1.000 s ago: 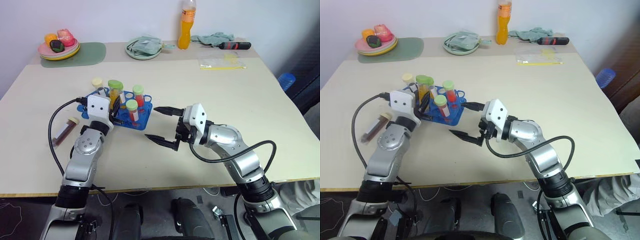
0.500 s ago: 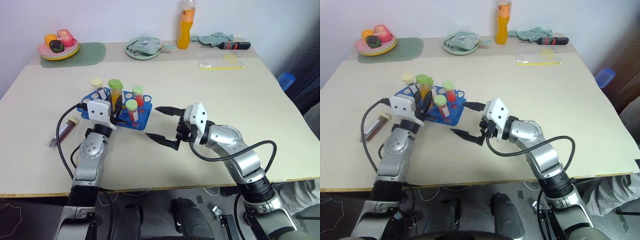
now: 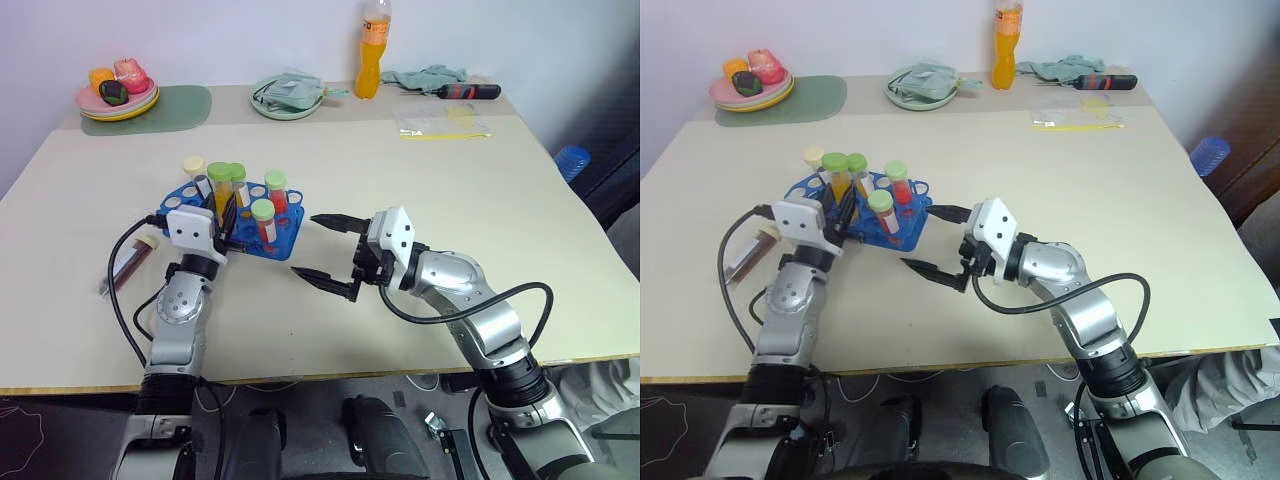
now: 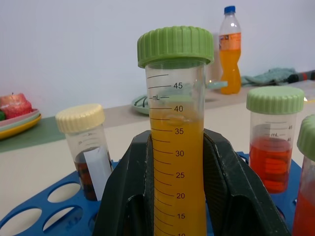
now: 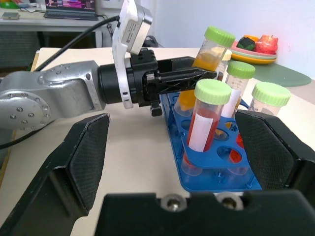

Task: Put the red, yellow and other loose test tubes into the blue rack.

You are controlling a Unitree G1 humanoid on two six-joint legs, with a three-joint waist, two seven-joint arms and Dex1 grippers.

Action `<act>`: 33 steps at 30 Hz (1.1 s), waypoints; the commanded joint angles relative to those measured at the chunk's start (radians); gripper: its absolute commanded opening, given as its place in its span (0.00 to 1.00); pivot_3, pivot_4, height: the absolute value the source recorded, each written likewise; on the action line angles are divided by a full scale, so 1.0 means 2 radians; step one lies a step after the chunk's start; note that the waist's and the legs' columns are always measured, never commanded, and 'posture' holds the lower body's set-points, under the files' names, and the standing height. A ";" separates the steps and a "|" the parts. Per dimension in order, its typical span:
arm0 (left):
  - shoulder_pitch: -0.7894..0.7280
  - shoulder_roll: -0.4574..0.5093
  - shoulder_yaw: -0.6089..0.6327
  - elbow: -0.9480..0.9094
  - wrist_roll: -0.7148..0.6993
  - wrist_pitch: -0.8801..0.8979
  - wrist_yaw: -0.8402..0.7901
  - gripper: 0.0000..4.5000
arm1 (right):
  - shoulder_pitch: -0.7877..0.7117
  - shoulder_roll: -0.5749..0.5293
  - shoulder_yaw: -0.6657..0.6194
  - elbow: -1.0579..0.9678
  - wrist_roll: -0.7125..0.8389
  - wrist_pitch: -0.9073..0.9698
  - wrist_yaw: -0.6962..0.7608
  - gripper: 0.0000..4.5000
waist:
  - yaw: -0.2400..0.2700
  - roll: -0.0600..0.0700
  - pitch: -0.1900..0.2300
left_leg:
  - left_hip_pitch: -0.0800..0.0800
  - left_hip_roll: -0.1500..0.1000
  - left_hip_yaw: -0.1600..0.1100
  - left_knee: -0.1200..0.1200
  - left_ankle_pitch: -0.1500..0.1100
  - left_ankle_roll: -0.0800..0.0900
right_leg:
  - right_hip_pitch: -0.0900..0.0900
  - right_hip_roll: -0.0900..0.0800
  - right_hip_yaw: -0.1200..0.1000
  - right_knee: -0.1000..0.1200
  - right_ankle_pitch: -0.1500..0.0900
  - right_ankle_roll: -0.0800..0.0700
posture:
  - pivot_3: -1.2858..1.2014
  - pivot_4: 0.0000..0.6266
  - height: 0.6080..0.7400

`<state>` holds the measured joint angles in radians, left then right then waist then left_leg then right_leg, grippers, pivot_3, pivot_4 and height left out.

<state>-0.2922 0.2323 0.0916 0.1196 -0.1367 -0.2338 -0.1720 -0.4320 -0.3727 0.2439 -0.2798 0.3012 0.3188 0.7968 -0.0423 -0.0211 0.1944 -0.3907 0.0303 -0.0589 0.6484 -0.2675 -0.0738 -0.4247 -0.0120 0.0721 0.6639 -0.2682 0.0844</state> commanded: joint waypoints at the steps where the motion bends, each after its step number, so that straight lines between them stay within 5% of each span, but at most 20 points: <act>1: -0.007 -0.001 0.005 0.012 0.007 -0.012 -0.002 0.19 | -0.001 0.003 -0.007 -0.028 0.007 -0.004 -0.002 1.00 | 0.000 0.000 0.000 | 0.000 0.000 0.000 0.000 0.000 0.000 | 0.000 0.000 0.000 0.000 0.000 0.000 | 0.52 0.24 1.00; 11: -0.018 -0.012 0.002 0.045 -0.006 -0.034 -0.026 0.19 | 0.000 0.005 -0.005 -0.031 0.007 -0.003 -0.006 1.00 | 0.002 0.000 0.000 | 0.000 0.000 0.000 0.000 0.000 0.000 | 0.000 0.000 0.000 0.000 0.000 0.000 | 0.52 0.24 1.00; 17: -0.006 -0.010 0.026 0.003 -0.044 -0.012 -0.033 0.82 | 0.001 0.004 -0.005 -0.035 0.007 -0.001 -0.008 1.00 | 0.002 0.000 0.000 | 0.000 0.000 0.000 0.000 0.000 0.000 | 0.000 0.000 0.000 0.000 0.000 0.000 | 0.52 0.24 1.00; 22: 0.031 0.020 0.083 -0.127 -0.139 0.077 -0.035 0.82 | 0.005 0.001 -0.010 -0.041 0.009 0.002 -0.009 1.00 | -0.002 0.000 0.000 | 0.000 0.001 0.000 0.000 0.000 0.000 | 0.000 0.000 0.000 0.000 0.000 0.000 | 0.52 0.24 1.00; 28: 0.017 0.131 0.195 -0.221 -0.262 0.264 0.021 0.82 | 0.002 0.002 -0.009 -0.034 0.013 0.001 -0.003 1.00 | 0.000 0.000 0.000 | 0.000 0.001 -0.001 0.000 0.000 0.000 | 0.000 0.000 0.000 0.000 0.000 0.000 | 0.52 0.24 1.00; 30: 0.015 0.176 0.219 -0.224 -0.271 0.317 0.032 0.99 | 0.000 0.003 -0.008 -0.031 0.014 0.000 0.000 1.00 | -0.001 0.000 0.000 | 0.000 0.001 -0.001 0.000 0.000 0.000 | 0.000 0.000 -0.001 0.000 0.000 0.000 | 0.52 0.24 1.00; 33: 0.027 0.264 0.226 -0.205 -0.279 0.455 0.041 0.99 | -0.003 0.005 -0.006 -0.025 0.016 -0.002 0.004 1.00 | -0.001 0.000 0.000 | 0.000 0.000 -0.001 0.000 0.000 0.000 | 0.000 0.000 0.000 0.000 0.000 0.000 | 0.52 0.24 1.00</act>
<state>-0.2547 0.6821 0.5343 -0.2964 -0.6877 0.5124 -0.0977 -0.4171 -0.3708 0.2438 -0.3126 0.3190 0.3294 0.7981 -0.0451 -0.0217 0.1947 -0.3904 0.0312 -0.0604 0.6485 -0.2676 -0.0736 -0.4242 -0.0111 0.0709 0.6645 -0.2684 0.0843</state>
